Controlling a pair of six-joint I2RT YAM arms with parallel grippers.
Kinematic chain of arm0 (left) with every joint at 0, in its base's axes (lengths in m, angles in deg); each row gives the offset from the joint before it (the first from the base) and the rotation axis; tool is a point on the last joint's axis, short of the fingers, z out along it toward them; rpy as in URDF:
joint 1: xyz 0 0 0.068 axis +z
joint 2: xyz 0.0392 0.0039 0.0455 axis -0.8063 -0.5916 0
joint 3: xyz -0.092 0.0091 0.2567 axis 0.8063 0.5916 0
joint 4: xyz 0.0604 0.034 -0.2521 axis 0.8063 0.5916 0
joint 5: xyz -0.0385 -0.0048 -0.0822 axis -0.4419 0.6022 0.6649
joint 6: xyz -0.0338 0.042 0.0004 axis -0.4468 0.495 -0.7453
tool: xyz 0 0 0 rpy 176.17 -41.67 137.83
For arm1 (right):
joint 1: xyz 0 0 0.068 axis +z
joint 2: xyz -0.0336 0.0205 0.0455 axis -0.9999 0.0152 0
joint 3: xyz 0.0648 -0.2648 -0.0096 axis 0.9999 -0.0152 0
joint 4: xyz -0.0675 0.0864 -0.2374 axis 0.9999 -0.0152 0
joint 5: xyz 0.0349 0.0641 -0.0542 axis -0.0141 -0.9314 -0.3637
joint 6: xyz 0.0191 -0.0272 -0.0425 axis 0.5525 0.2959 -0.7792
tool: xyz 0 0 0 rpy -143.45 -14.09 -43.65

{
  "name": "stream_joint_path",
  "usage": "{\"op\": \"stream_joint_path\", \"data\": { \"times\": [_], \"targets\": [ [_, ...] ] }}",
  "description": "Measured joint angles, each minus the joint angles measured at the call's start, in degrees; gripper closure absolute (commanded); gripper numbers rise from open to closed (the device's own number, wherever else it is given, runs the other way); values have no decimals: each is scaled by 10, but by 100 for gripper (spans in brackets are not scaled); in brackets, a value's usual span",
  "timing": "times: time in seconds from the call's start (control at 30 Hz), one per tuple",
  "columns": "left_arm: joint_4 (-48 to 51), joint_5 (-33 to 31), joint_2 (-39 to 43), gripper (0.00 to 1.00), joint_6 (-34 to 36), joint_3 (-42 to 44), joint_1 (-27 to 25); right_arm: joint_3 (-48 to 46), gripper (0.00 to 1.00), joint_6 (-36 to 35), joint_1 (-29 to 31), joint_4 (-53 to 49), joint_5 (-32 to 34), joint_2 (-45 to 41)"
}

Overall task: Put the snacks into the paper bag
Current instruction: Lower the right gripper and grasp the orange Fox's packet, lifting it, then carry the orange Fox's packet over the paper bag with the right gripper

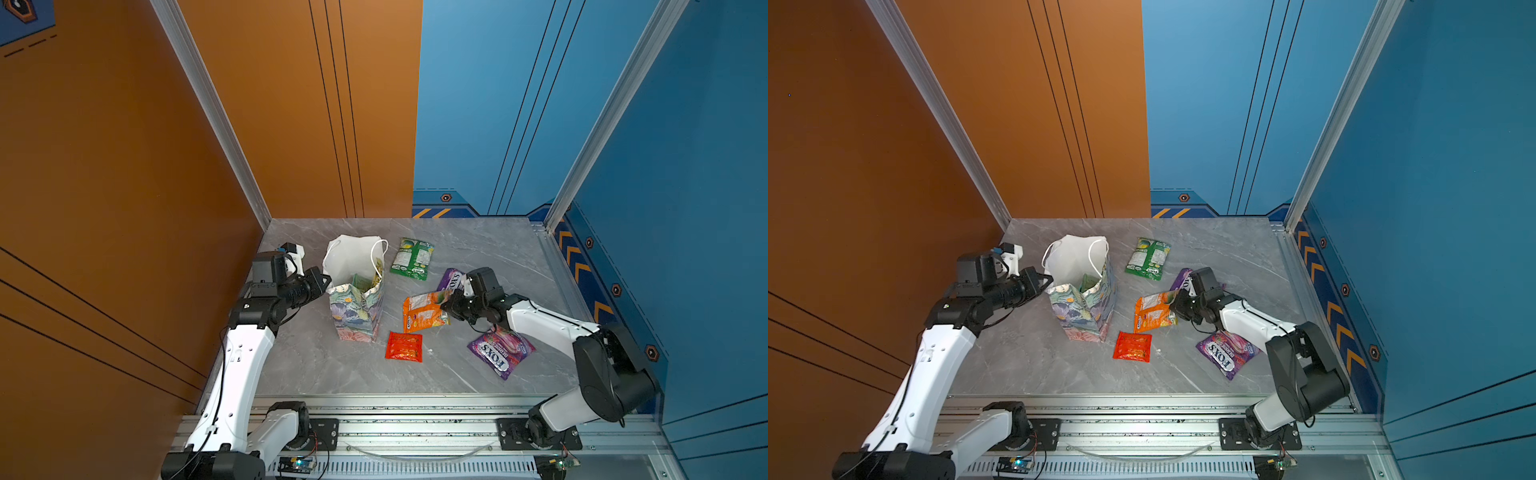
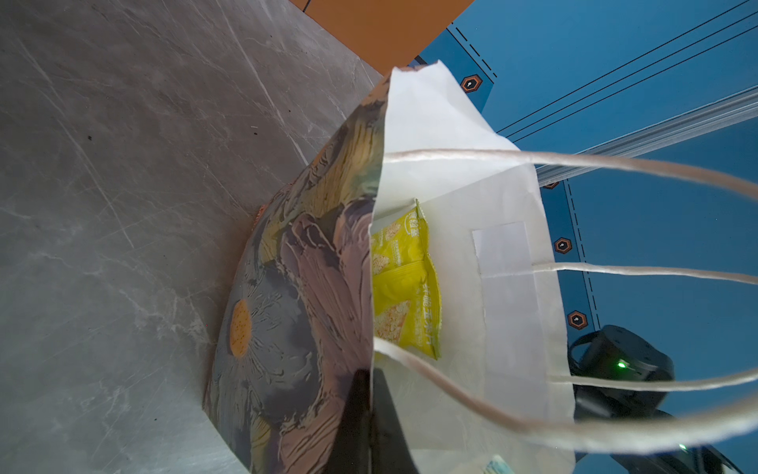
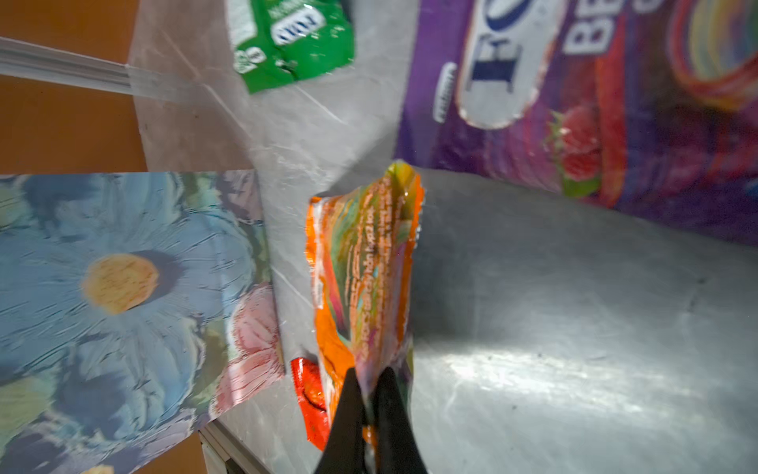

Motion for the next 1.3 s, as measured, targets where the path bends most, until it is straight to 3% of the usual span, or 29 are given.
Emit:
{"op": "stream_joint_path", "data": {
  "times": [0.27,0.57,0.97,1.3],
  "targets": [
    [0,0,0,100,0,0,0,124,100,-39,47,-113,80,-77],
    [-2,2,1,100,0,3,0,304,100,-89,108,-230,195,-82],
    [-3,2,1,100,0,4,0,557,100,-181,207,-290,326,27],
    [-3,4,1,100,0,4,0,654,100,-237,237,-307,386,72]
  ]
}}
